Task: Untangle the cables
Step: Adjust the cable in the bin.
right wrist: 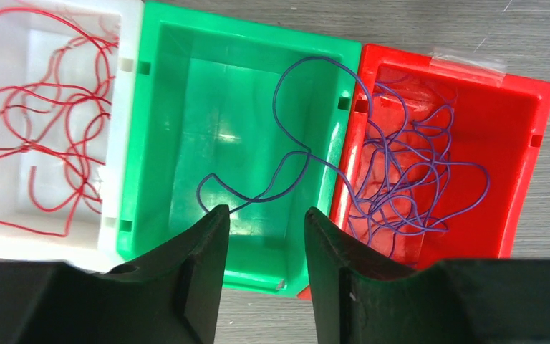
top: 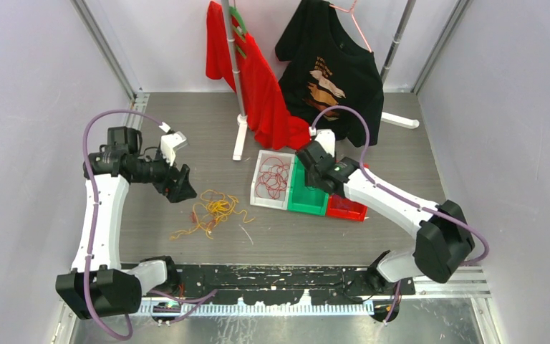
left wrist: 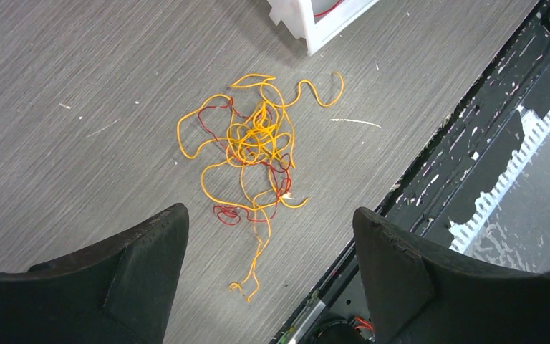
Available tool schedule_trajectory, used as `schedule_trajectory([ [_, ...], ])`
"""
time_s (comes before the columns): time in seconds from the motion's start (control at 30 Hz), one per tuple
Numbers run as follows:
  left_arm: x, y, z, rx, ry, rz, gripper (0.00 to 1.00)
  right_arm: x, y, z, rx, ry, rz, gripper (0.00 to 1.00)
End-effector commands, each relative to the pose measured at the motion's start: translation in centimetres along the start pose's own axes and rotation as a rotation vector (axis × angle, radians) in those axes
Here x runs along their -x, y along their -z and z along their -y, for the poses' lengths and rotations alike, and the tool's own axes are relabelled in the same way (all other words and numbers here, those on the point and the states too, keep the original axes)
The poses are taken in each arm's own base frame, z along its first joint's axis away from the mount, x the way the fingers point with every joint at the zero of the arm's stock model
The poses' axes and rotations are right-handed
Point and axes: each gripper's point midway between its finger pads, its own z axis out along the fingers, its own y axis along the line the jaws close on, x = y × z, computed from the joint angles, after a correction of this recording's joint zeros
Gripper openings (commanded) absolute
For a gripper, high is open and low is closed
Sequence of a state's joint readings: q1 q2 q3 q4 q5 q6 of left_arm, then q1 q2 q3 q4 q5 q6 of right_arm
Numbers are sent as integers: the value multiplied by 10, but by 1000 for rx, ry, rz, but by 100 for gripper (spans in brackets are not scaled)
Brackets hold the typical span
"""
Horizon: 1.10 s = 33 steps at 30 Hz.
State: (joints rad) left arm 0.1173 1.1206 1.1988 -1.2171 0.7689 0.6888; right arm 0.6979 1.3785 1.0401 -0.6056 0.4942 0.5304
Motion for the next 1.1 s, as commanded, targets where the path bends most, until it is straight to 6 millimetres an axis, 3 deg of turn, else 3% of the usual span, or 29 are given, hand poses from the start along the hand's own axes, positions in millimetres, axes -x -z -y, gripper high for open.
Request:
schedule_trajectory([
  [0.0,18,7,2,0,-27,41,84,20,-5,-2,-43,44,63,46],
  [0.2,19,13,5,25,-44,46,84,16,-16,-12,-25,57,39,33],
  [0.57,11,14,7,28,-62,24,82,6,-38,-21,-34,64,9,39],
  [0.73,10,14,8,28,-64,24,82,12,-42,-27,-23,82,21,37],
  [0.8,10,14,9,25,-62,23,82,16,-43,-27,-28,103,28,31],
  [0.93,9,14,8,29,-66,22,81,27,-37,-21,-45,112,57,3],
  [1.07,12,15,7,32,-67,26,81,50,-13,1,-67,36,115,1],
])
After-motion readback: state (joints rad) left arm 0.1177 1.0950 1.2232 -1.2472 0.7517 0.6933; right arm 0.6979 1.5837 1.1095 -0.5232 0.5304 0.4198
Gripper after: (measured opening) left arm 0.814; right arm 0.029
